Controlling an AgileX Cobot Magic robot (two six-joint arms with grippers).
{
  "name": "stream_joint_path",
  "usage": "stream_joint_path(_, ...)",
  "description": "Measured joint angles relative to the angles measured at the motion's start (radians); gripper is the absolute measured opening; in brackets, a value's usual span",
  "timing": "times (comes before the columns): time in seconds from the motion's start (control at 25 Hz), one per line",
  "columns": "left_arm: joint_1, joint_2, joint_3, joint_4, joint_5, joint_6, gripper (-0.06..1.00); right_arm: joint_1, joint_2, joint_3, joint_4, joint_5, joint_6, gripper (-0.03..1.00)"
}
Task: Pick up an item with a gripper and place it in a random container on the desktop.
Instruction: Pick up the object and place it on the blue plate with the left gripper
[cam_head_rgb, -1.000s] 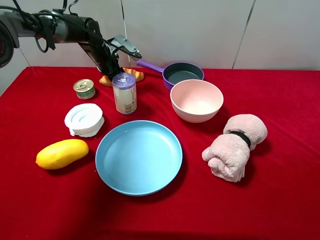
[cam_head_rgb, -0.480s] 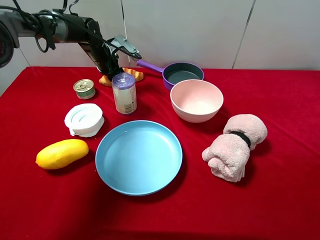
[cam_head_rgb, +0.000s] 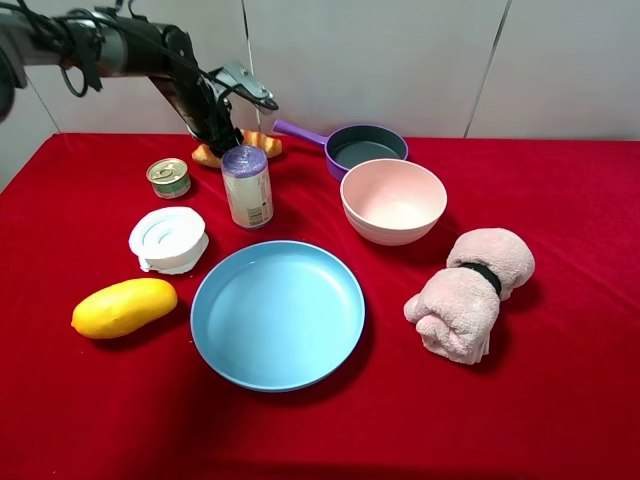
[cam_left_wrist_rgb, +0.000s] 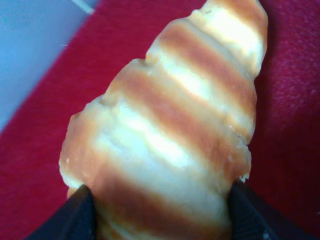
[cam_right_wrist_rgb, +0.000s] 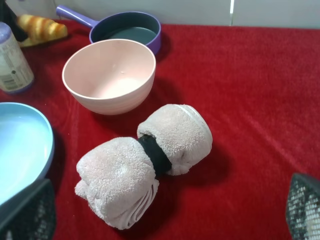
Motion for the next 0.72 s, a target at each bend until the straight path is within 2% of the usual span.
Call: stream_joint_path(0.72, 0.014, -0.149, 0.0, 0.006, 0.114, 0.0, 0.51, 0.0, 0.0, 0.0, 0.0, 0.0, 0.0, 0.69)
